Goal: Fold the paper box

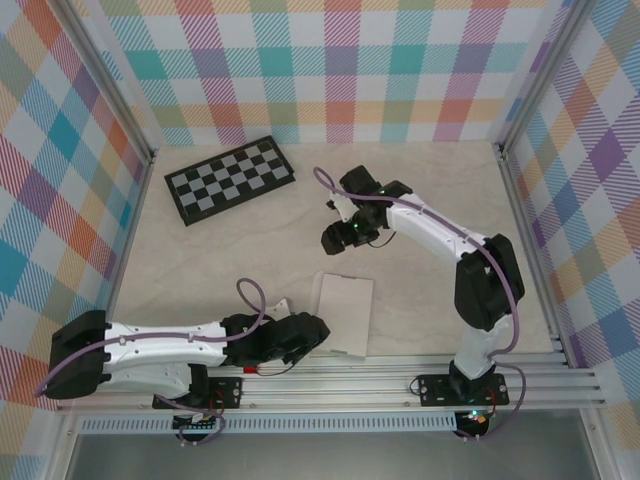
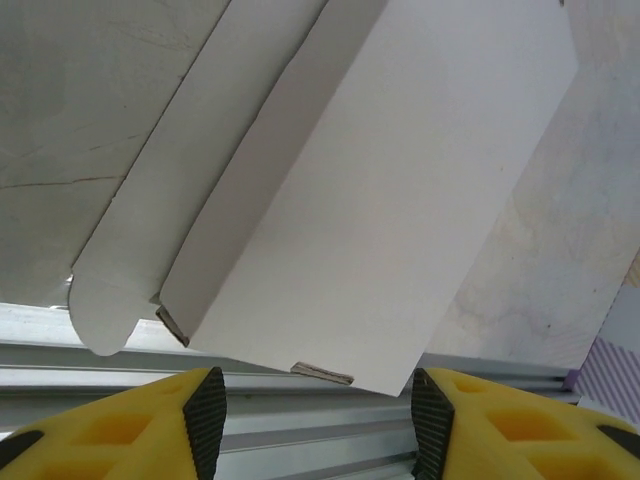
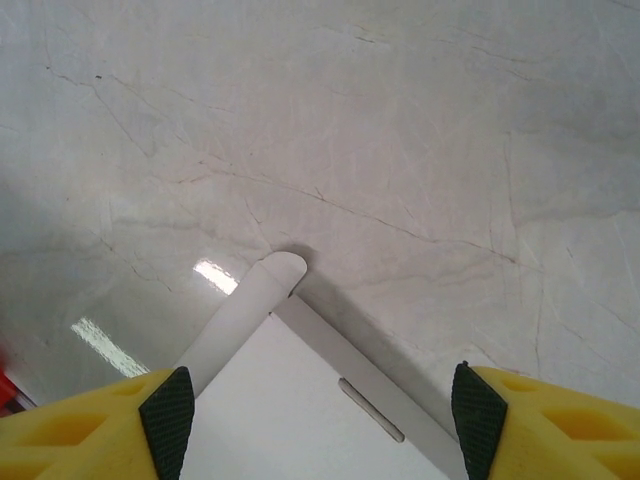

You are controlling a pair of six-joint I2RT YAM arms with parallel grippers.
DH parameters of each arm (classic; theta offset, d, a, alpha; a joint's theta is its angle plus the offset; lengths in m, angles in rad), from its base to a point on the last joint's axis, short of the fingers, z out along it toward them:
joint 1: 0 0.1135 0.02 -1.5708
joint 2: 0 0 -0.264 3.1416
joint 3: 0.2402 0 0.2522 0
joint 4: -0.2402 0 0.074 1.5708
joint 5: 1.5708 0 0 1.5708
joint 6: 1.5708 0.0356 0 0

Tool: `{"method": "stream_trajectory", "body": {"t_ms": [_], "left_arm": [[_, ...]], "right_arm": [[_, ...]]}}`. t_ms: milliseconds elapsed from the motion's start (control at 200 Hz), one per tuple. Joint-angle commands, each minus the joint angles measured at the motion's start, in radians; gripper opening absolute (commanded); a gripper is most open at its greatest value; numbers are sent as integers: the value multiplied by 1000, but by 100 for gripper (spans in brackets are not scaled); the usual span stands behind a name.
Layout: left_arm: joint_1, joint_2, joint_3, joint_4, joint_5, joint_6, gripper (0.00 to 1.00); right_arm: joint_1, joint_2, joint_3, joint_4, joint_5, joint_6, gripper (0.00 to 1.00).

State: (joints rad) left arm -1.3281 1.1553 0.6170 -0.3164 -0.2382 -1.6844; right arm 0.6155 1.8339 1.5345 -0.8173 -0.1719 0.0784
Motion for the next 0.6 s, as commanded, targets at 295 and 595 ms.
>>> {"method": "stream_trajectory", "body": {"t_ms": [295, 595], "left_arm": [[-65, 55, 178, -250, -113, -150, 59], [-59, -152, 138, -504, -325, -203, 58]], "right_arm": [[-67, 121, 67, -75, -154, -144, 75], [-18, 80, -103, -9, -129, -347, 76]]}}
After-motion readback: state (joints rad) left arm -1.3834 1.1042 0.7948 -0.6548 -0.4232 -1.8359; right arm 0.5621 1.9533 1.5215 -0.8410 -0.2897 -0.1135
